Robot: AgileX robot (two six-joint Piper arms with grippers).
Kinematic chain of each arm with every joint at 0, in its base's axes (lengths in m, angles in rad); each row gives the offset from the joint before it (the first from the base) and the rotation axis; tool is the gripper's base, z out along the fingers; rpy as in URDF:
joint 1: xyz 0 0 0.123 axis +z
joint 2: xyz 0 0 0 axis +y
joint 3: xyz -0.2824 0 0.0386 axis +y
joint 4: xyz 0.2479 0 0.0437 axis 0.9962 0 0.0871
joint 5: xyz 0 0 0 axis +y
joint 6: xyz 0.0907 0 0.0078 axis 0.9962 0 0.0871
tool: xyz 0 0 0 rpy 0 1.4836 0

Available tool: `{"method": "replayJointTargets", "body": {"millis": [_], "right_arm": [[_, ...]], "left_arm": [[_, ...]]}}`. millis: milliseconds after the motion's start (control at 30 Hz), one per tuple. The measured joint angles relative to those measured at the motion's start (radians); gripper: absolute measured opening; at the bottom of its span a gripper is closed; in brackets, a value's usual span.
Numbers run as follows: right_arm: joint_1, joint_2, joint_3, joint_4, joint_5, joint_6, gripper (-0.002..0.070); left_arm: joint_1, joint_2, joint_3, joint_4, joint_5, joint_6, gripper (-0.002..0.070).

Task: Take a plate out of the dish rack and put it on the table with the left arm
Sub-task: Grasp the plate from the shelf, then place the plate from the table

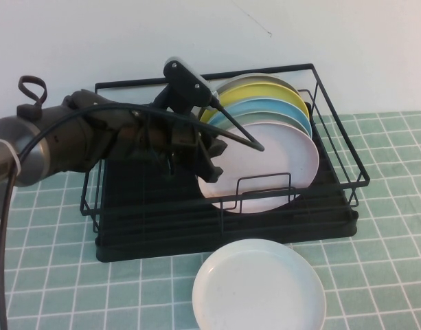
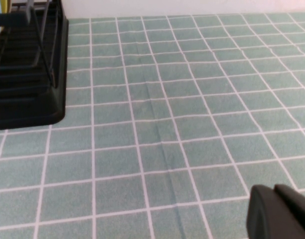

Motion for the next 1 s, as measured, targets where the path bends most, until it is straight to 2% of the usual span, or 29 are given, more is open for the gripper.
{"method": "replayJointTargets", "body": {"millis": [367,500,567,733,1000], "right_arm": [[0.000,0.000,0.000,0.000,0.000,0.000,-0.0002],[0.000,0.000,0.000,0.000,0.000,0.000,-0.0002],[0.000,0.000,0.000,0.000,0.000,0.000,-0.0002],[0.000,0.000,0.000,0.000,0.000,0.000,-0.0002],[0.000,0.000,0.000,0.000,0.000,0.000,-0.0002]], "left_arm": [[0.006,-0.186,0.000,0.023,0.026,-0.004,0.0087],[0.006,-0.331,0.000,0.059,0.114,-0.062,0.0016],[0.006,-0.378,0.000,0.080,0.152,-0.101,0.0008],[0.006,-0.487,0.000,0.237,0.276,-0.325,0.0004],[0.006,-0.474,0.000,0.559,0.578,-0.853,0.0003]]}}
